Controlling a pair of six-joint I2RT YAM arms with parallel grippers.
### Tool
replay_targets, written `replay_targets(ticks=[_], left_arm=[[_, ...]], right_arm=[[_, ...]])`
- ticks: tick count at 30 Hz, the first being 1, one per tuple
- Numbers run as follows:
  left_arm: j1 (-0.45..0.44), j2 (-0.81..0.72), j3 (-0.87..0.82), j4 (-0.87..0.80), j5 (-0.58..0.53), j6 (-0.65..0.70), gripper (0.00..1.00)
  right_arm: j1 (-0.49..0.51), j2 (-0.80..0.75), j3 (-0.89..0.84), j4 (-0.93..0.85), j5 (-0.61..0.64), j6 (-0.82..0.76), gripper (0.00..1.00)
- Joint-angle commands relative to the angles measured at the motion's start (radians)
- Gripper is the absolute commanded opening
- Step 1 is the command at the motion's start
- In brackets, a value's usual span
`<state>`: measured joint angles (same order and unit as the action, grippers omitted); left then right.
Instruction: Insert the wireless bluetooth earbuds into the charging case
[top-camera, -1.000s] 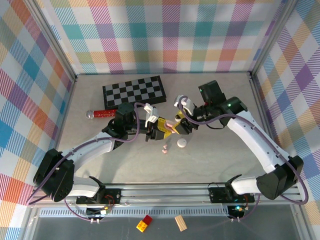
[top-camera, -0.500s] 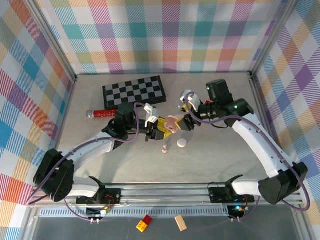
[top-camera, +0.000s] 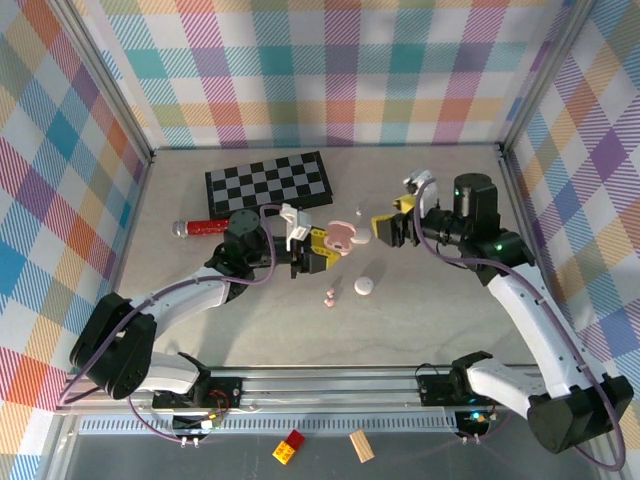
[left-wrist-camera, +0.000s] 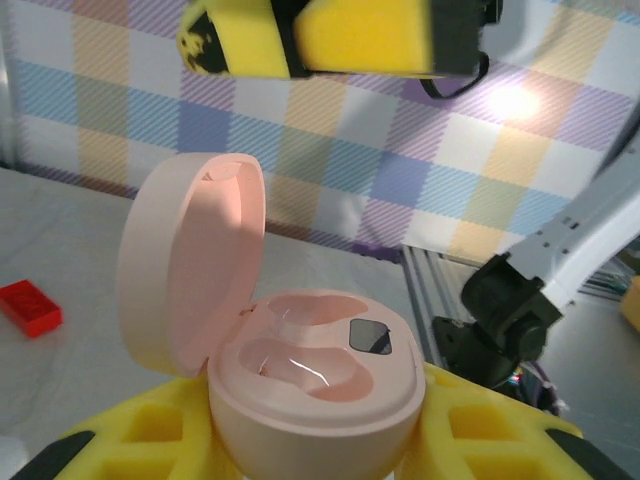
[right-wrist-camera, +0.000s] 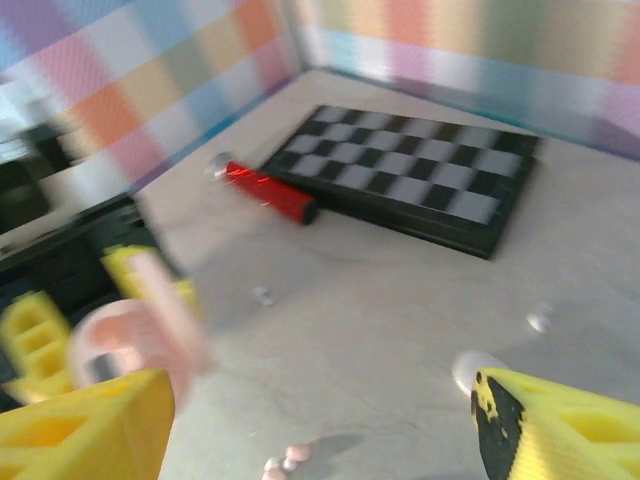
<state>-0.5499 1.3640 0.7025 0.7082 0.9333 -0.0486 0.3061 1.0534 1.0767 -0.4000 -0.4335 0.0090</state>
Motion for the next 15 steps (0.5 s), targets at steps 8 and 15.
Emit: replay_targets(ticks=[8, 15], left_arm=[[0.079, -0.033, -0.056, 0.134, -0.073, -0.037, 0.34], [0.123, -0.044, -0.088, 0.206, -0.099, -0.086, 0.34]], right_arm=[[0.023, 0.202, -0.207, 0.143, 0.088, 0.574, 0.73], [0.164, 0.416, -0.171, 0.137, 0.058, 0.554, 0.72]])
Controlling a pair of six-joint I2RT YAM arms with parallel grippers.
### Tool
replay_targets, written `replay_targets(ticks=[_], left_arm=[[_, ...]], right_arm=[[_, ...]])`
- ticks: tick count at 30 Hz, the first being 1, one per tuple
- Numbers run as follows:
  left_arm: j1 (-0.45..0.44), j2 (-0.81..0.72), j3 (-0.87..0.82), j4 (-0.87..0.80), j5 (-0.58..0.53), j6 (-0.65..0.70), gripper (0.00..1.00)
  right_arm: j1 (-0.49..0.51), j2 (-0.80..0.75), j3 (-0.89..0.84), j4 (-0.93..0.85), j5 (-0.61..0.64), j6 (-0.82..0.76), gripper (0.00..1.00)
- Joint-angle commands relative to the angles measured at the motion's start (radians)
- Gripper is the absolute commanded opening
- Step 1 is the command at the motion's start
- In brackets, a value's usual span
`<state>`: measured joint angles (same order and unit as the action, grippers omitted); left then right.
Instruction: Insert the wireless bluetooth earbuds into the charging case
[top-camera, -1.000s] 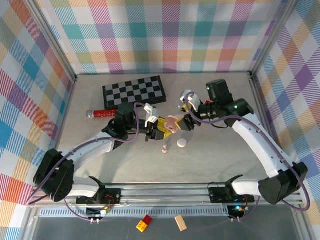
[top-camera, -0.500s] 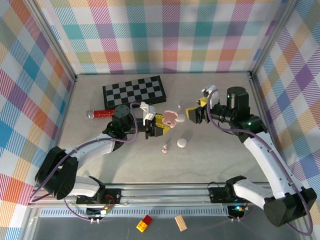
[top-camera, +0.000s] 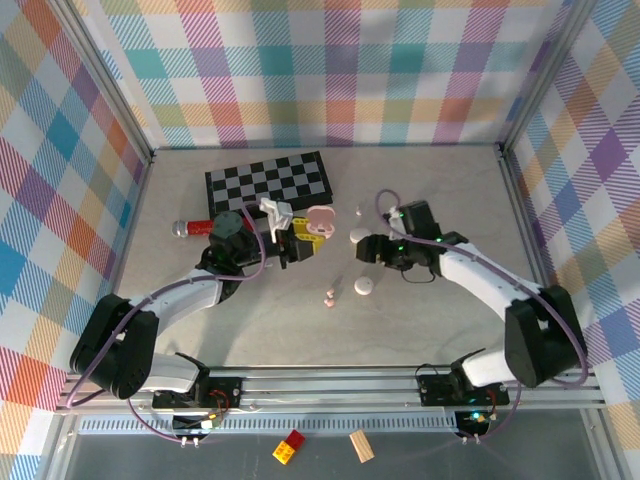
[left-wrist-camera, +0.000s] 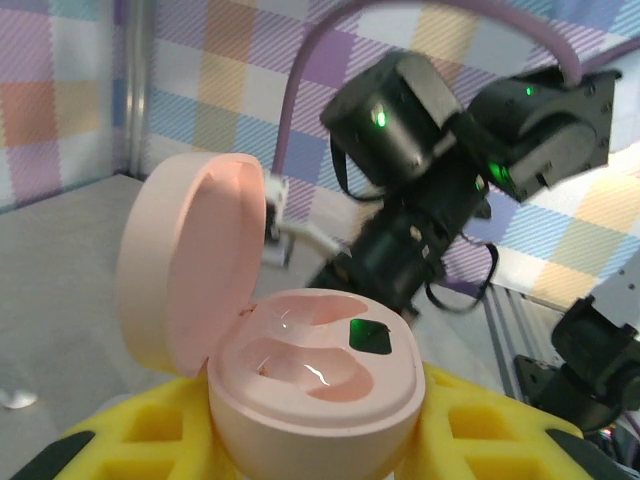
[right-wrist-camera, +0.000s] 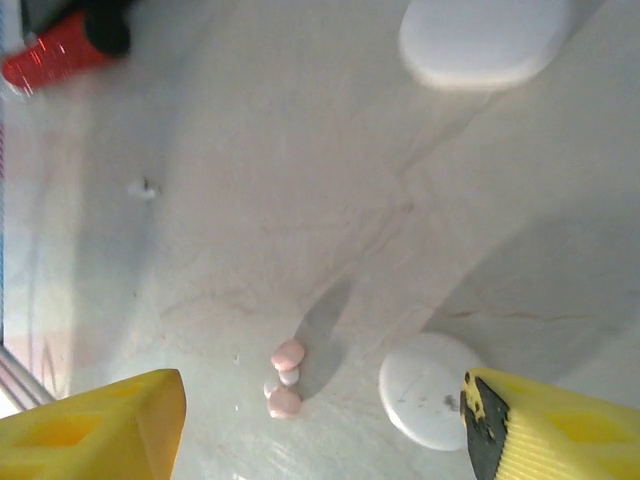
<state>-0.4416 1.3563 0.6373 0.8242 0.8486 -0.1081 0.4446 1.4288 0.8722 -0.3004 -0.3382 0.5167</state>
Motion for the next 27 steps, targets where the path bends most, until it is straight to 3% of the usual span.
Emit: replay_targets(ticks=[1, 10, 18, 27], left_arm=[[0.019, -0.043, -0.029, 0.095, -0.024, -0.029, 0.34], [0.076, -0.066, -0.068, 0.124, -0.079, -0.053, 0.34], [0.09, -0.049, -0.064, 0.15, -0.071, -0.07, 0.34], [0.104, -0.048, -0.077, 0.189, -0.07, -0.096, 0.34]], right_arm=[[0.043, 0.064, 0.042, 0.044, -0.044, 0.053, 0.72], [0.182, 0.185, 0.045, 0.109, -0.043, 0.162, 0.65], [0.216, 0.257, 0.03, 0.198, -0.084, 0.284, 0.55], [0.233, 0.315, 0.041, 0.166, -0.078, 0.293, 0.54]])
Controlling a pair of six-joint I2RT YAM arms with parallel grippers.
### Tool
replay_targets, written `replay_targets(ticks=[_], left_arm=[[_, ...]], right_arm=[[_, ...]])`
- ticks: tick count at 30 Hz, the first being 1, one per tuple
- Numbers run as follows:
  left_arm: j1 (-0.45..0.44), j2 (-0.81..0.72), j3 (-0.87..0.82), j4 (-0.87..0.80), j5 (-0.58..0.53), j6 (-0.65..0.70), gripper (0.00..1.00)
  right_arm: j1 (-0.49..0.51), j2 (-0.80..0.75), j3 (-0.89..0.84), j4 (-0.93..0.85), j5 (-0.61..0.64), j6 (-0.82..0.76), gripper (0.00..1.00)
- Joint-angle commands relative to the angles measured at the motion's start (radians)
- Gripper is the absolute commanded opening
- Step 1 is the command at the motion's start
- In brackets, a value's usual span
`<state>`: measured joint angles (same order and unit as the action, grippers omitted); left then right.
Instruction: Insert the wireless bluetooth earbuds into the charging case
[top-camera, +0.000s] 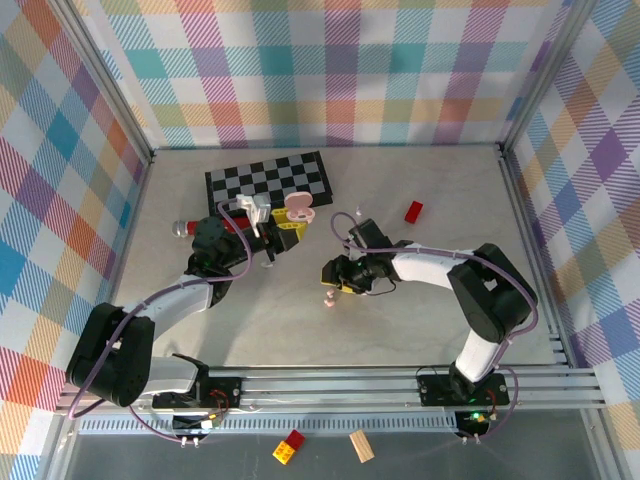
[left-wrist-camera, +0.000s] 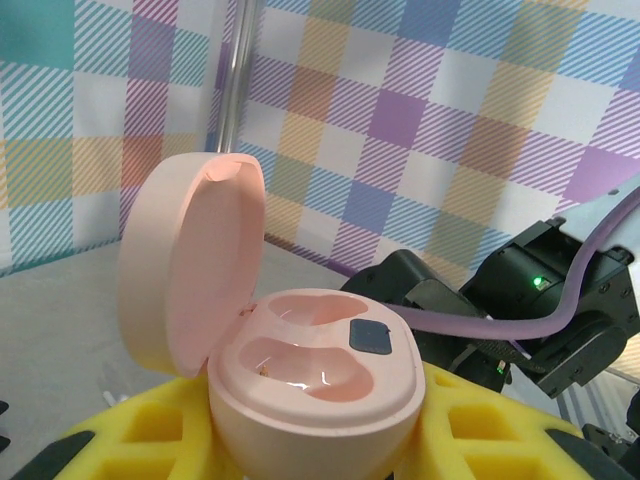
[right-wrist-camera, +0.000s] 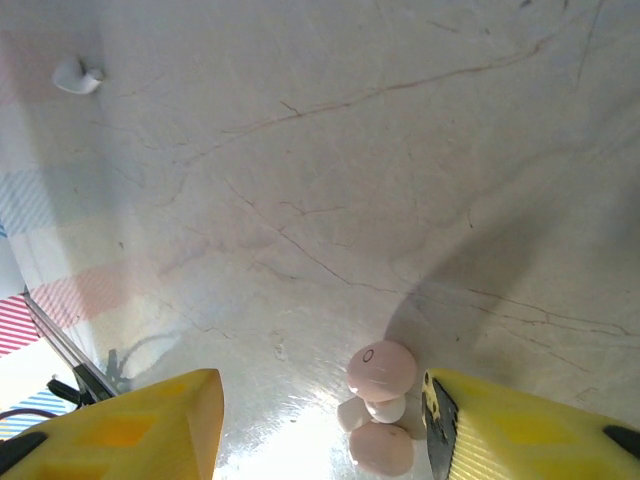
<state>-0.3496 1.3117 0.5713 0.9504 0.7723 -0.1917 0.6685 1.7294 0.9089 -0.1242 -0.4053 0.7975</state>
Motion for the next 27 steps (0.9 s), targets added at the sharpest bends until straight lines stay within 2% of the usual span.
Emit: replay_targets(ticks=[1, 9, 21, 27], left_arm=[[0.014, -0.003, -0.011, 0.061, 0.007, -0.012, 0.34], [0.015, -0.002, -0.01, 0.064, 0.012, -0.012, 0.34], [0.043, 0.001, -0.014, 0.087, -0.002, -0.022, 0.34], [0.065, -0.017, -0.008, 0.049, -0.012, -0.001, 0.34]], right_arm=[[0.012, 0.02, 0.007, -0.015, -0.012, 0.012, 0.54], [0.026, 0.062, 0.039, -0.025, -0.029, 0.009, 0.53], [0.027, 0.13, 0.166, -0.109, -0.001, -0.104, 0.48], [0.058, 0.071, 0.177, -0.224, 0.15, -0.273, 0.51]])
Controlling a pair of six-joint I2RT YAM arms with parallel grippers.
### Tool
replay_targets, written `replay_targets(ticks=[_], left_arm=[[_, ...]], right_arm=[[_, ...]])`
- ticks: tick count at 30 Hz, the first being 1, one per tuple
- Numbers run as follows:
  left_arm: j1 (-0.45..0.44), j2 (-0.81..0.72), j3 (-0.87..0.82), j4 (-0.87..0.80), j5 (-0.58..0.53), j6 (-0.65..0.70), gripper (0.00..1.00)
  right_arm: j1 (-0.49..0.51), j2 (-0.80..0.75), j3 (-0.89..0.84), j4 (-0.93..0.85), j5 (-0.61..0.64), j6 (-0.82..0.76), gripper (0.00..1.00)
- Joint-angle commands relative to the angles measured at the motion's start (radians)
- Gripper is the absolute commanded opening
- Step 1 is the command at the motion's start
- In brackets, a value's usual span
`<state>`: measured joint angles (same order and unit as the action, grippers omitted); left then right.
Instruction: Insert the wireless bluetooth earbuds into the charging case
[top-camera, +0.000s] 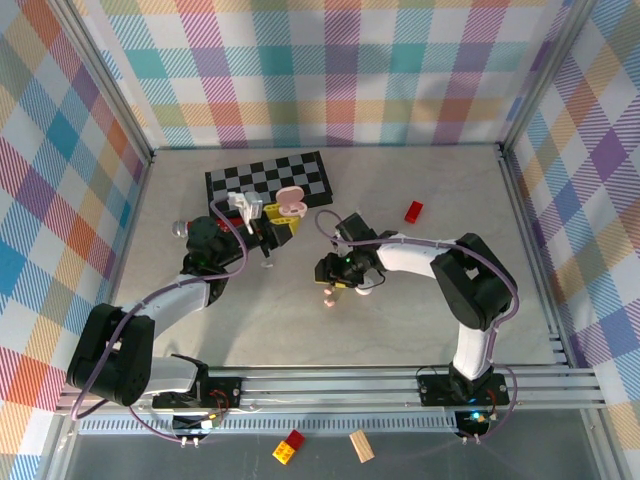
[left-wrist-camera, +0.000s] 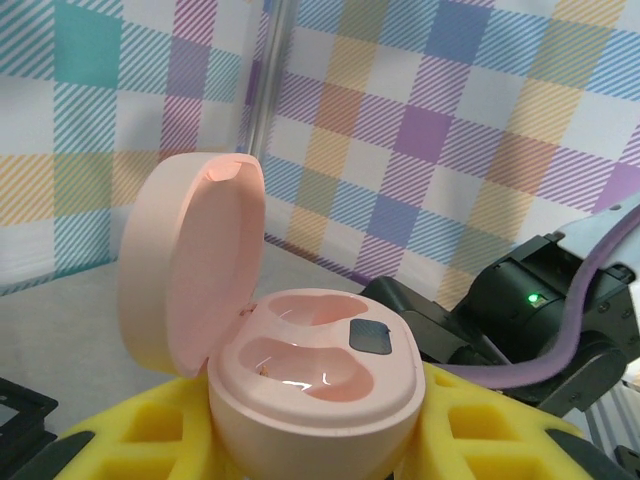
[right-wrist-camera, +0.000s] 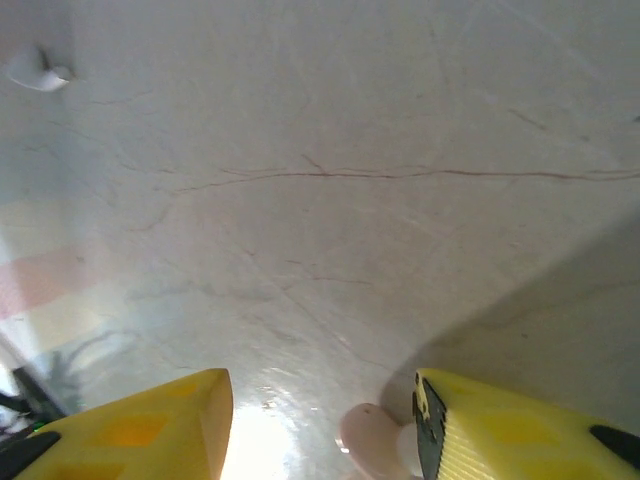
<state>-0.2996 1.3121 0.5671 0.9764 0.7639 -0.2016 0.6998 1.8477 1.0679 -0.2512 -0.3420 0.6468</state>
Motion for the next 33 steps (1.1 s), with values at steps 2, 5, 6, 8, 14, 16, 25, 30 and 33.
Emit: replay_targets(ticks=[2, 5, 6, 8, 14, 16, 25, 30, 33], left_arm=[[0.029, -0.02, 0.0, 0.007, -0.01, 0.015, 0.34], [0.057, -0.005, 0.007, -0.016, -0.001, 0.032, 0.34], [0.066, -0.004, 0.007, -0.016, 0.0, 0.031, 0.34], [0.086, -0.005, 0.004, -0.011, -0.003, 0.031, 0.34], [0.134, -0.031, 0.007, -0.026, -0.013, 0.033, 0.34], [0.143, -0.039, 0.005, -0.039, -0.017, 0.039, 0.34], [0.167, -0.039, 0.024, -0.058, -0.025, 0.048, 0.34], [0.175, -0.043, 0.021, -0.062, -0.025, 0.049, 0.34], [0.176, -0.043, 0.014, -0.061, -0.025, 0.049, 0.34]], right_arm=[[0.05, -0.076, 0.009, -0.111, 0.141, -0.193, 0.52], [0.095, -0.11, -0.002, -0.116, 0.197, -0.322, 0.53], [0.113, -0.119, -0.006, -0.118, 0.233, -0.355, 0.54], [0.142, -0.127, -0.009, -0.128, 0.287, -0.413, 0.54], [0.207, -0.121, 0.004, -0.151, 0.43, -0.534, 0.53], [0.216, -0.126, 0.005, -0.15, 0.451, -0.561, 0.53], [0.261, -0.099, 0.028, -0.171, 0.544, -0.714, 0.53], [0.285, -0.04, 0.083, -0.208, 0.599, -0.736, 0.5], [0.291, -0.014, 0.101, -0.209, 0.623, -0.735, 0.48]])
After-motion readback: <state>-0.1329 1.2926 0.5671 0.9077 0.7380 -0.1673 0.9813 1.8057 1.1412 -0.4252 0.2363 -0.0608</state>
